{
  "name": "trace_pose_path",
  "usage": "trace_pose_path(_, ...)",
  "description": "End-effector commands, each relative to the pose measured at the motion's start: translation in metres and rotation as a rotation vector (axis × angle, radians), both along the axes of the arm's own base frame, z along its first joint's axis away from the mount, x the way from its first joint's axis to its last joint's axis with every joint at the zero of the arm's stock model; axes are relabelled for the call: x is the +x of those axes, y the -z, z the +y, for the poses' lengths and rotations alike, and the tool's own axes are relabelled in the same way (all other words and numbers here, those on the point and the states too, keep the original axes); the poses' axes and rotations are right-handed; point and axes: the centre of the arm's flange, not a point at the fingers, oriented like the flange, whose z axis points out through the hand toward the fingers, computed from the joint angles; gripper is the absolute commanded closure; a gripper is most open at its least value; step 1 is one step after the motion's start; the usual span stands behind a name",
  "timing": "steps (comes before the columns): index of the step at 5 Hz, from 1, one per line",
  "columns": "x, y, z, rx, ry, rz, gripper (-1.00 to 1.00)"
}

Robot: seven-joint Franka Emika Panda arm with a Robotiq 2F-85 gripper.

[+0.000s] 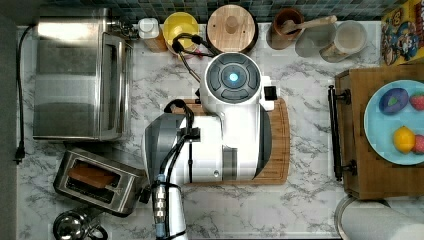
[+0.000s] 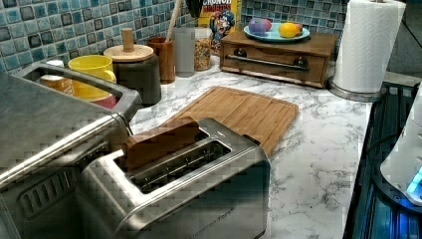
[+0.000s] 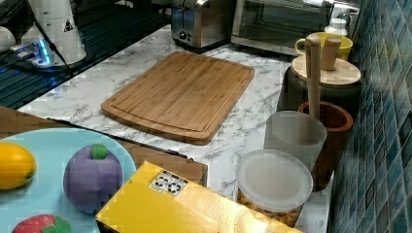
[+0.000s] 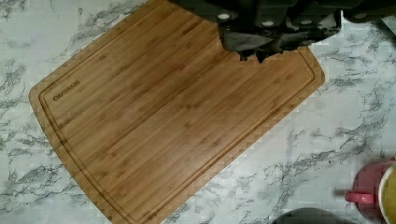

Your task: Turn on the toaster.

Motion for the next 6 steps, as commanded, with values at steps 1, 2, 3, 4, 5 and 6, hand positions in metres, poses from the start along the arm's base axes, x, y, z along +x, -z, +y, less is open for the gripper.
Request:
trace_pose_path(1,-0.014,0.008,0.031,-0.023,-0.117,0.001,1.00)
trace_pose_path(2,-0.032,0.020,0.065,0.007,-0.157,-0.010,1.00)
trace_pose_path(3,-0.047,0.037,0.098,0.013,-0.214,-0.017,1.00)
trace_pose_path(4,-0.058,0.053,0.113,0.027,-0.257,0.010,1.00)
trace_pose_path(5,-0.080,0.061,0.116,0.043,-0.257,-0.004,1.00)
trace_pose_path(6,-0.102,0.070,0.123,0.068,-0.291,0.023,1.00)
